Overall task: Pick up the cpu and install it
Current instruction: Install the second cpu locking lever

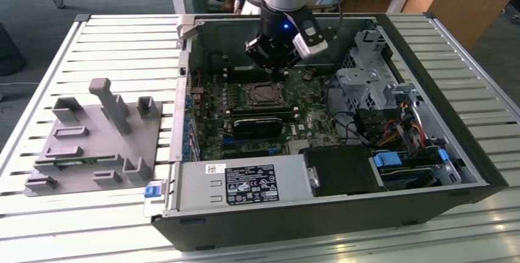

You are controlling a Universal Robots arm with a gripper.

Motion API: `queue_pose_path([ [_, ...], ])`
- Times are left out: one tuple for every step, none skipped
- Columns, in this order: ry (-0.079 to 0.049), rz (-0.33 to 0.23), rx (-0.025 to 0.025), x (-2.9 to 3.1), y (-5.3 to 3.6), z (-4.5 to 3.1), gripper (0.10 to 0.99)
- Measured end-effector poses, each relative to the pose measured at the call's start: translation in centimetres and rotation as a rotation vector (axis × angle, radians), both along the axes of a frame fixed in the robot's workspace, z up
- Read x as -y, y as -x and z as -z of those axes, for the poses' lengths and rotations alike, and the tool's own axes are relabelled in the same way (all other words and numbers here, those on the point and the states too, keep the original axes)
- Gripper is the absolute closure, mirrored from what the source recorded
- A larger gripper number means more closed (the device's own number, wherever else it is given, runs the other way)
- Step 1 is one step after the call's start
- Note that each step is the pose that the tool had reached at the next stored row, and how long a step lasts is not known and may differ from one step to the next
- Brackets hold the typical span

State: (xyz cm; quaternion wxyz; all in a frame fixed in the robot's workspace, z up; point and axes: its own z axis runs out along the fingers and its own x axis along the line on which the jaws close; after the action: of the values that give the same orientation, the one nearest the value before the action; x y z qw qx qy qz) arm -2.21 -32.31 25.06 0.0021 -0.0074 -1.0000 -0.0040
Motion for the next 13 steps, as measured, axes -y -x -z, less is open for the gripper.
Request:
queue_pose_path([
  [0.000, 0.000, -0.0001, 0.22, 0.00, 0.01, 0.980],
  [0.000, 0.000, -0.0005, 0.48, 0.00, 0.01, 0.980],
  [0.000, 0.000, -0.0009, 0.68, 0.00, 0.01, 0.980],
  [0.000, 0.000, -0.0013, 0.83, 0.00, 0.03, 0.980],
  [0.000, 0.000, -0.0022, 0.94, 0.00, 0.06, 0.980],
  [0.000, 0.000, -0.0026, 1.02, 0.00, 0.10, 0.980],
  [0.000, 0.000, -0.0031, 1.11, 0.00, 0.12, 0.980],
  [0.000, 0.000, -0.0037, 1.19, 0.00, 0.16, 0.980],
  [0.000, 0.000, -0.0044, 1.28, 0.00, 0.20, 0.980],
  [0.000, 0.000, -0.0050, 1.39, 0.00, 0.25, 0.980],
  [0.000, 0.000, -0.0057, 1.50, 0.00, 0.29, 0.980],
  [0.000, 0.000, -0.0064, 1.64, 0.00, 0.33, 0.980],
  [0.000, 0.000, -0.0070, 1.77, 0.00, 0.40, 0.980],
])
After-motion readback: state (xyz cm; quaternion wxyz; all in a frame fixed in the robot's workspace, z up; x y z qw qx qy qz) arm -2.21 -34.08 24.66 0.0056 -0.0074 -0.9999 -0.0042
